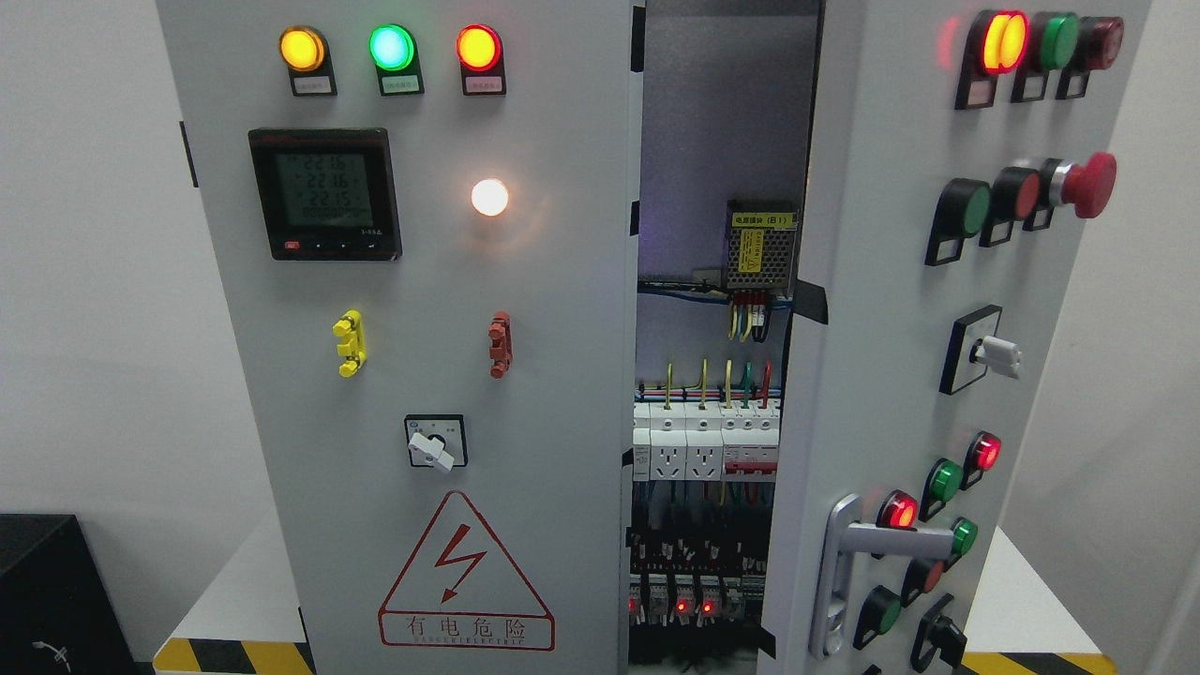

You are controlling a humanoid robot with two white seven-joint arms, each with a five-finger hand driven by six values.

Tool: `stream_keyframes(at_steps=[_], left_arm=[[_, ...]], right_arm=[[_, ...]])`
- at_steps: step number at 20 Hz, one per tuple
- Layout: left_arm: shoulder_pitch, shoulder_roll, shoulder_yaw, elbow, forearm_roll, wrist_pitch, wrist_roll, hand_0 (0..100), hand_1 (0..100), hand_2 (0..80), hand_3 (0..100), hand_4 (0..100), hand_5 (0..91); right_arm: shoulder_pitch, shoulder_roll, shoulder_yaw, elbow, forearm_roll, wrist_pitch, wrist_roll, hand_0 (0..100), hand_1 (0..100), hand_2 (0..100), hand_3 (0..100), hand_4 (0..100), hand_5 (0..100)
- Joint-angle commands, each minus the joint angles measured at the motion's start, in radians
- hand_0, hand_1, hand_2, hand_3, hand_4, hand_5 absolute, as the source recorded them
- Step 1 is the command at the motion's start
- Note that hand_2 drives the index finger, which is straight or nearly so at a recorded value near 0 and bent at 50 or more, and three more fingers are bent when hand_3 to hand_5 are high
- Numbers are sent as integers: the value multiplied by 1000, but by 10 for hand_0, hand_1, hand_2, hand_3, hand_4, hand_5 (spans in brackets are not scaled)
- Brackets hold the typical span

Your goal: Open door with both hands

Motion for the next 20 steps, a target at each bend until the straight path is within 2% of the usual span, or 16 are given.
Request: stream_keyframes(at_steps=[1,6,8,9,11,13,14,15,16,17,18,19,20], left_arm=[[0,0,0,0,0,0,-1,0,0,0,0,0,0],[0,0,0,0,0,0,-1,0,0,0,0,0,0],[20,8,-12,1,-2,0,-19,0,0,0,0,0,0],[75,15,-17,-8,3,2,-54,0,0,0,0,0,0],[184,75,-35,-96,0,0,-181,0,0,0,0,0,0],[271,165,-34,-287,59,7,-324,0,0,0,0,0,0],[323,239,-37,-418,151,5,-366,0,0,0,0,0,0],[371,341,-35,-590,301,8,-375,0,0,0,0,0,0],[440,461,-32,-770,506,7,-390,0,0,0,0,0,0],[537,612,-11,-949,734,-4,-422,0,0,0,0,0,0],[658,794,83,-1124,969,-35,-477,0,0,0,0,0,0],[798,939,271,-1260,1196,-83,-566,0,0,0,0,0,0],[971,989,478,-1294,1354,-104,-666,0,0,0,0,0,0]], right_arm=[[0,0,0,0,-3,0,0,0,0,0,0,0,0],[0,-1,0,0,-3,0,0,0,0,0,0,0,0],[0,0,0,0,-3,0,0,0,0,0,0,0,0],[0,0,0,0,-3,0,0,0,0,0,0,0,0],[0,0,0,0,-3,0,0,0,0,0,0,0,0],[0,0,0,0,-3,0,0,0,0,0,0,0,0],[0,-1,0,0,-3,0,0,0,0,0,0,0,0],[0,0,0,0,-3,0,0,0,0,0,0,0,0],[0,0,0,0,-3,0,0,0,0,0,0,0,0],[0,0,0,0,-3,0,0,0,0,0,0,0,0],[0,0,0,0,-3,0,0,0,0,0,0,0,0],[0,0,0,0,-3,0,0,0,0,0,0,0,0],[0,0,0,0,-3,0,0,0,0,0,0,0,0]])
